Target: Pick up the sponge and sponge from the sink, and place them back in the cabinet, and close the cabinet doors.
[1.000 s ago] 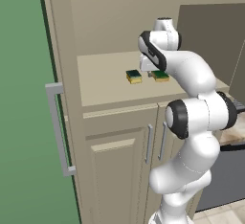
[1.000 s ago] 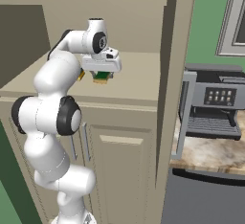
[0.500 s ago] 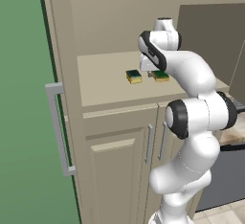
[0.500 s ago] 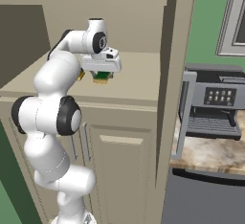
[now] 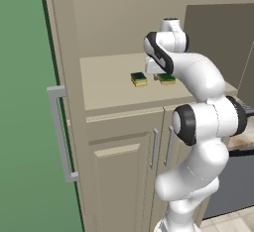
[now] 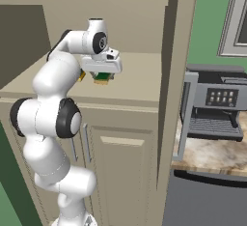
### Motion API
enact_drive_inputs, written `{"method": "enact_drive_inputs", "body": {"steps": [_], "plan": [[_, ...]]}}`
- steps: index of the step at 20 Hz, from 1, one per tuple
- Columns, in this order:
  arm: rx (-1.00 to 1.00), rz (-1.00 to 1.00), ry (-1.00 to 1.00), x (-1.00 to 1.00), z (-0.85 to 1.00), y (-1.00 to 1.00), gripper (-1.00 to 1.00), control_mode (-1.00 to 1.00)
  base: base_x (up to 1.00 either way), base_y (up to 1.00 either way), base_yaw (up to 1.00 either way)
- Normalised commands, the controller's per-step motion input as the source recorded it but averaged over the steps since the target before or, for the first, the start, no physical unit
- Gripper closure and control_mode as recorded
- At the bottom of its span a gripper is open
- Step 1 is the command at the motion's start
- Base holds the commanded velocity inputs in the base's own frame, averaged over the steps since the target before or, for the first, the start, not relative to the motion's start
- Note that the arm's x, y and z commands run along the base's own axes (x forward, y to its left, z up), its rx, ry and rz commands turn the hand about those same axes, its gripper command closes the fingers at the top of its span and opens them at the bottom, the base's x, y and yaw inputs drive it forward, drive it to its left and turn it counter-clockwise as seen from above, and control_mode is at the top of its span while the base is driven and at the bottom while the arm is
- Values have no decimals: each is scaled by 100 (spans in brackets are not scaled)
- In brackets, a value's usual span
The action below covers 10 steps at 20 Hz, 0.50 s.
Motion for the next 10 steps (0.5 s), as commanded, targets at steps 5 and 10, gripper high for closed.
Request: {"method": "enact_drive_inputs", "body": {"steps": [5, 10], "plan": [[0, 0, 0, -25, 0, 0, -100, -100, 0, 0, 0], [0, 0, 0, -33, 0, 0, -100, -100, 0, 0, 0]]}}
